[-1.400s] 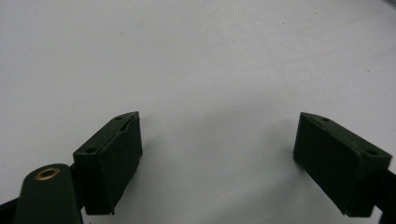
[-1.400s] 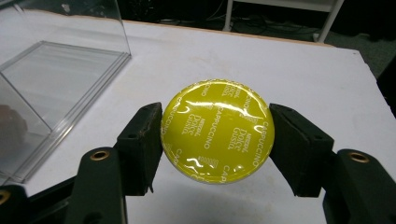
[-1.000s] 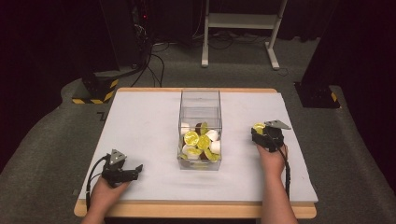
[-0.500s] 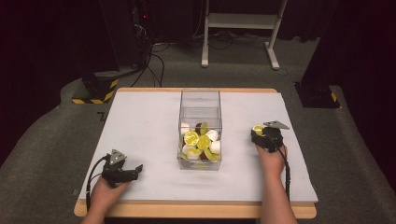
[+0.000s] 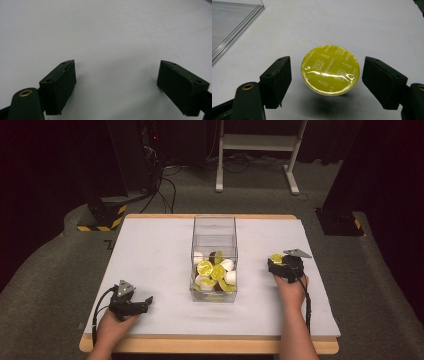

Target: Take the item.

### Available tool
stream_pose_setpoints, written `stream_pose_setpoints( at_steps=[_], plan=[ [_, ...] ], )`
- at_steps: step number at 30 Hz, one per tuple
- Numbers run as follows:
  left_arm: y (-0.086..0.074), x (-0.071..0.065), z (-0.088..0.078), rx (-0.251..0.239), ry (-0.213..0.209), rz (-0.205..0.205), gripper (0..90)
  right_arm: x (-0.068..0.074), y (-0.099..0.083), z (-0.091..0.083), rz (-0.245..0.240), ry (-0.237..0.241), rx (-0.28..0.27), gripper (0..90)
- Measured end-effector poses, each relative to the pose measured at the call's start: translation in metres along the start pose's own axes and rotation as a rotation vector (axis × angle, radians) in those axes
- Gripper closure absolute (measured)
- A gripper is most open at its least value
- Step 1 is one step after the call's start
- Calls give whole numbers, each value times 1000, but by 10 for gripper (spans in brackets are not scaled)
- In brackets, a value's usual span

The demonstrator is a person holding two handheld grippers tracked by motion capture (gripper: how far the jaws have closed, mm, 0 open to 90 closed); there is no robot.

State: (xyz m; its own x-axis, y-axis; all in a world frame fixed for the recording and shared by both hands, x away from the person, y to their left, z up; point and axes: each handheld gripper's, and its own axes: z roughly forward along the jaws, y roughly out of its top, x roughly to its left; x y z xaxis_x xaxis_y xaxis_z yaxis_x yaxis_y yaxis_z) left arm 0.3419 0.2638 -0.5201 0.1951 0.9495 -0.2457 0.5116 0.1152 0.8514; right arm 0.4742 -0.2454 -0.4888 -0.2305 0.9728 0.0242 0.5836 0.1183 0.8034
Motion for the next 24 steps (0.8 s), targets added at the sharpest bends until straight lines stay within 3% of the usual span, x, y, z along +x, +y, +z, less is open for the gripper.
stream_pose_setpoints(
  at_steps=[17, 24],
  plan=[
    [0, 0, 0, 3, -1, 3, 157, 8, 8, -19, -22, 25, -92, 223],
    [0, 1, -1, 11, -2, 9, 157, 19, 13, -28, -41, 40, -98, 210]
  ],
)
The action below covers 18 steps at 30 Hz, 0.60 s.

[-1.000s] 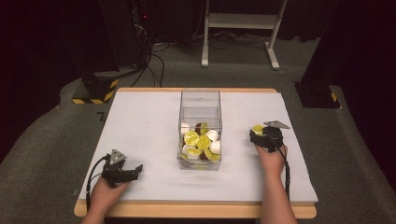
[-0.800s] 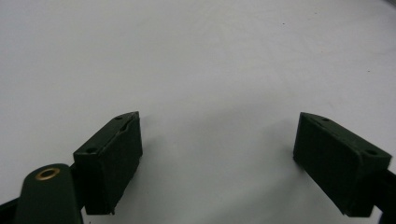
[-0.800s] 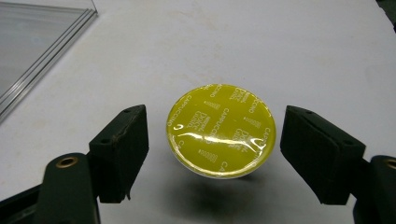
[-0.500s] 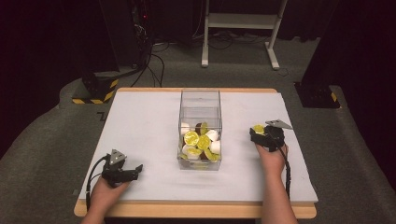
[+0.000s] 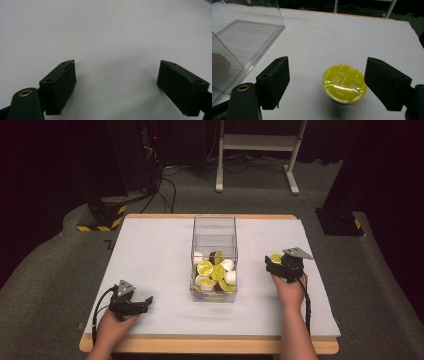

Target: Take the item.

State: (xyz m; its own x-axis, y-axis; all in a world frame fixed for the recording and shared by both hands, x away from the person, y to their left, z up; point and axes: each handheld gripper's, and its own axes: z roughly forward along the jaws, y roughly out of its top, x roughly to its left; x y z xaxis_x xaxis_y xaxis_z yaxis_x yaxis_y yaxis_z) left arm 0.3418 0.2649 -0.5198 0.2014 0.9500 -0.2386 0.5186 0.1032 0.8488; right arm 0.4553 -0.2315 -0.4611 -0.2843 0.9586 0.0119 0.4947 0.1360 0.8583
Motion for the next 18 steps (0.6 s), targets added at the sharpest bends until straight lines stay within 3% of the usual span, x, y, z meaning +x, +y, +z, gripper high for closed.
stream_pose_setpoints(
  at_steps=[4, 8, 18],
  plan=[
    [0, 0, 0, -2, -1, -6, 157, 8, -1, -5, -17, 2, 2, 231],
    [0, 0, 0, -1, -1, -7, 157, 17, -4, -11, -44, -38, -13, 275],
    [0, 0, 0, 7, -1, -1, 157, 33, -7, -24, -46, 30, -18, 294]
  ],
)
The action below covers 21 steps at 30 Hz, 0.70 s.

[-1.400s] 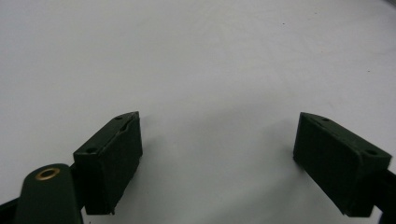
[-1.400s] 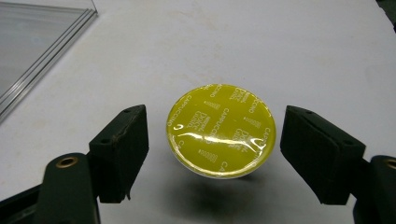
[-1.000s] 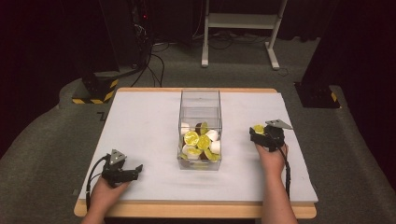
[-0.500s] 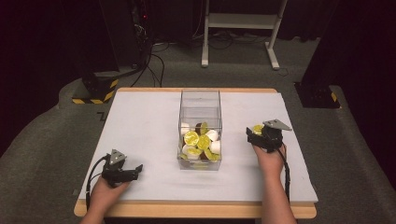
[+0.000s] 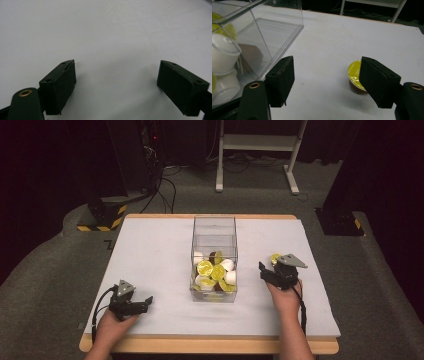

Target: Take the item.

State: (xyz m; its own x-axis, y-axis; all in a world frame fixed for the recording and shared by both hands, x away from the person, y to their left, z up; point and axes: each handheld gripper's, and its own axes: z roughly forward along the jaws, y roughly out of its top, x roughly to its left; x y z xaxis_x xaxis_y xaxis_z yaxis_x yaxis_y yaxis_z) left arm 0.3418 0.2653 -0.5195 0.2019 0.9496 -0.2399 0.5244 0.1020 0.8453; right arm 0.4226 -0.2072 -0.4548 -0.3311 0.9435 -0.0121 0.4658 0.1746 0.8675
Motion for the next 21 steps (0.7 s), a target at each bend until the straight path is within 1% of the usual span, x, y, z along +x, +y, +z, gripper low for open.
stream_pose_setpoints(
  at_steps=[3, 6, 9, 12, 15, 21],
  plan=[
    [0, 0, 0, -6, -1, -6, 157, 5, -2, -2, -1, 14, 6, 293],
    [0, 0, 0, -4, -2, -6, 157, 10, -6, -4, -17, 24, 14, 295],
    [0, 0, 0, -4, -2, -8, 157, 13, -10, -5, -14, 30, 22, 299],
    [0, 0, 0, -4, -3, -10, 157, 17, -12, -7, -1, 34, 24, 290],
    [0, 0, 0, -4, -3, -10, 156, 22, -17, -8, -17, 39, 43, 285],
    [0, 0, 0, -4, -4, -10, 156, 32, -32, -14, -14, 62, 96, 262]
  ],
)
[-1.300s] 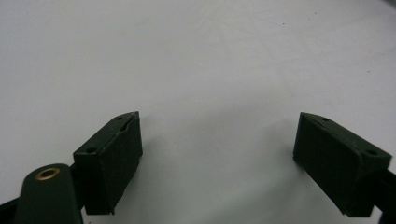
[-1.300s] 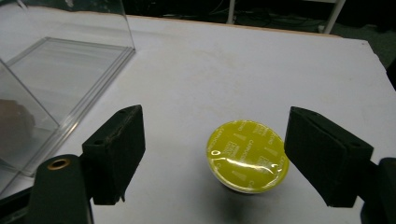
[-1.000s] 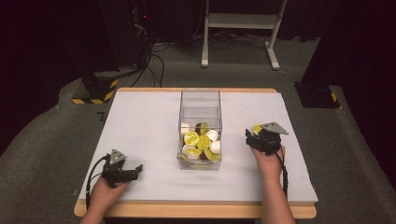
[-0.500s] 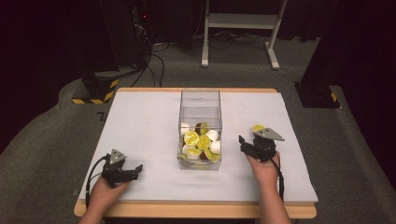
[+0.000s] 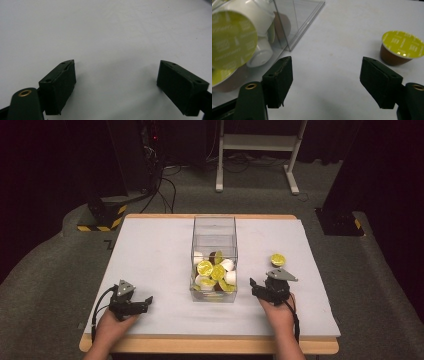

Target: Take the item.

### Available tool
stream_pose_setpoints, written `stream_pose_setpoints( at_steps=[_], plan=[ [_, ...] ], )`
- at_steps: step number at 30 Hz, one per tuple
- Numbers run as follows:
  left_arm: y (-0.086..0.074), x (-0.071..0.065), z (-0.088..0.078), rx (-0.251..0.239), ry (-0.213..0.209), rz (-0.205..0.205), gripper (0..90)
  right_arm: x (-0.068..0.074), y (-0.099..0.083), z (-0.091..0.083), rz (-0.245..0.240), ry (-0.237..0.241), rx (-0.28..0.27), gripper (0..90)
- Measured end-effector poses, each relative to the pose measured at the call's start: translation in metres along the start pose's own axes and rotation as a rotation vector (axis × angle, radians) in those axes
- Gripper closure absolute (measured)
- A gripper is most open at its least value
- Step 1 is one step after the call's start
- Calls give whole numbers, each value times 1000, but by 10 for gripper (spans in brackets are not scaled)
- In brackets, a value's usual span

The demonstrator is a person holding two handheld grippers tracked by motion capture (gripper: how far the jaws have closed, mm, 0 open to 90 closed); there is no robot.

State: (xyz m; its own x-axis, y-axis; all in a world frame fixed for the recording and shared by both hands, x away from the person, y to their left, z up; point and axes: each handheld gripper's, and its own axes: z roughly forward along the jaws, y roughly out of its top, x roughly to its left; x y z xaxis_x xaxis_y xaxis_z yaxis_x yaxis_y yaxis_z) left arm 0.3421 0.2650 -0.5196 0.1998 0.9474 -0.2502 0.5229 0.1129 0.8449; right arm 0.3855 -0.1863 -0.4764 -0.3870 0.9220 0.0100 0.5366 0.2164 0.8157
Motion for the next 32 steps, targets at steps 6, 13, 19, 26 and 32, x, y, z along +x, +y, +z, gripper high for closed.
stream_pose_setpoints(
  at_steps=[6, 13, 19, 26, 32],
  plan=[
    [0, 0, 0, 0, 0, 0, 156, 11, -17, 1, 0, 30, 73, 241],
    [0, 0, 0, 1, 0, -1, 156, 28, -27, 10, -64, 1, 155, 199],
    [0, 0, 0, 2, 0, 1, 156, 28, -28, 10, -53, -11, 151, 175],
    [0, 0, 0, 0, 2, 2, 156, 26, -28, 12, -41, 15, 164, 141],
    [0, 0, 0, 0, 3, 5, 156, 26, -27, 12, -40, 15, 164, 140]
  ],
)
